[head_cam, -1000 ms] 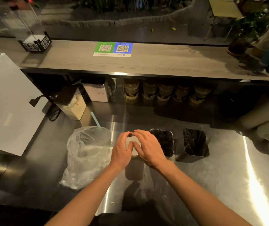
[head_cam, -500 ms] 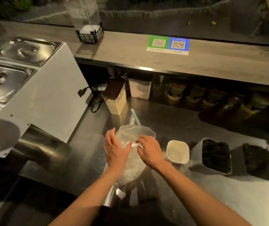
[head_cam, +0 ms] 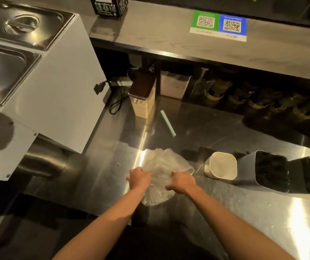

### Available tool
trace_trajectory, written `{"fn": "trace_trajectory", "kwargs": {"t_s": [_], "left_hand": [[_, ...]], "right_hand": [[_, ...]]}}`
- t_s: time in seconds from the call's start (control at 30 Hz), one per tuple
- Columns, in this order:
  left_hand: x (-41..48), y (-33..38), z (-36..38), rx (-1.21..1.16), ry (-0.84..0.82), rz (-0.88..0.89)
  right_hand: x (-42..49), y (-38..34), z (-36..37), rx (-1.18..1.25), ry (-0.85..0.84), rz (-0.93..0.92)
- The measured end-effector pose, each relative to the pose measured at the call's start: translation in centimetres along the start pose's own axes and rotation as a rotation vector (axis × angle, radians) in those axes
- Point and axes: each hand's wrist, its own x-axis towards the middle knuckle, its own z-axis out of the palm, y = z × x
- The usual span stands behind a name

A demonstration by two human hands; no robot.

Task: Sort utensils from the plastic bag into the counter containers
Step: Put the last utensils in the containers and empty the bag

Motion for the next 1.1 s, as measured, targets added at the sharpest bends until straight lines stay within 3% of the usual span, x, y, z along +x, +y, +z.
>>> {"fn": "trace_trajectory", "kwargs": {"t_s": [0.17, 0.3, 0.37, 0.47, 0.57, 0.77, 0.83, 0.9, 1.0, 1.1], "left_hand": [[-2.3, 1.8, -2.1, -0.308, -0.089, 0.128], [-3.1, 2.9, -3.6, -0.368, -0.126, 0.307], [-2.9, 2.8, -3.8, -0.293, -0.069, 0.384], [-2.1, 2.1, -3.3, -0.097, 0.134, 0.475], [-1.7, 1.8, -2.5, -0.21, 0.093, 0.246], [-1.6, 1.8, -1.3, -0.469, 0.029, 0.083], [-1.6, 1.6, -0.9, -0.561, 0.006, 0.027], [-1.6, 1.6, -0.8, -0.647, -0.056, -0.013], [-1.8, 1.7, -0.7, -0.788, -0.193, -0.021], [-1.5, 1.7, -0.8, -0.847, -0.272, 0.009]], "right_hand": [[-1.0, -0.4, -1.6, 0.07, 0.104, -0.02], [-3.4, -0.3, -2.2, 0.152, 0.521, -0.119], [-4.2, -0.1, -2.3, 0.229, 0.636, -0.142], [-4.3, 0.4, -2.5, 0.274, 0.474, -0.098], [-4.3, 0.9, -3.4, 0.365, 0.302, -0.128], [-3.4, 0.8, -3.9, 0.344, 0.817, -0.221], [-1.5, 1.4, -3.4, 0.216, 0.753, -0.175], [0.1, 2.0, -2.6, 0.178, 0.522, -0.088], [1.2, 2.5, -1.8, 0.315, 0.206, 0.031], [1.4, 2.9, -2.0, 0.385, 0.177, -0.013]]}}
